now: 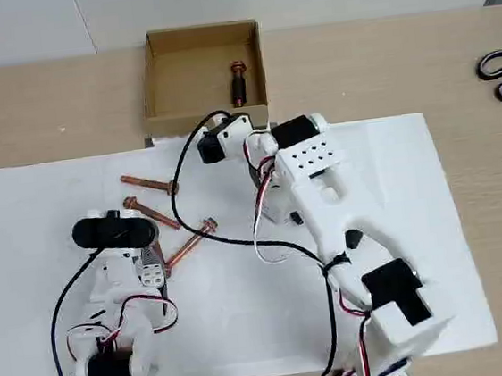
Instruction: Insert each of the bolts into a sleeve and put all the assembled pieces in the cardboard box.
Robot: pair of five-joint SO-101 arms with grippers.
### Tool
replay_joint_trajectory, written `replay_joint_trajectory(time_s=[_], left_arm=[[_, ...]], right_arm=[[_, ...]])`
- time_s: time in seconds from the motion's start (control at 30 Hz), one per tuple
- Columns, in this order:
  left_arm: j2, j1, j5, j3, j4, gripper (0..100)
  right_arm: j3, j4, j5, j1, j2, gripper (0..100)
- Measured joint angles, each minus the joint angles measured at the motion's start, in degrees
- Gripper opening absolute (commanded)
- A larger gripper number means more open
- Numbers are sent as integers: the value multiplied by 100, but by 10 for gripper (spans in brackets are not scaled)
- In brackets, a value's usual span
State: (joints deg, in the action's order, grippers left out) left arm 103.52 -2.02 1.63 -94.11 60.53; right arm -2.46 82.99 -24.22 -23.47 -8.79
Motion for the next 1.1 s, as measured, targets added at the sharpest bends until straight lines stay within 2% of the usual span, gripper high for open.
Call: replay_joint_trajectory(time_s=[0.2,0.4,1.1], left_arm=[[0,0,0,0,0,6],[0,0,0,0,0,6],[0,0,0,0,0,6]], right_arm=[[193,-9,0,264,-536,157],[264,-18,0,281,-765,108],[519,-158,-185,308,-1591,105]])
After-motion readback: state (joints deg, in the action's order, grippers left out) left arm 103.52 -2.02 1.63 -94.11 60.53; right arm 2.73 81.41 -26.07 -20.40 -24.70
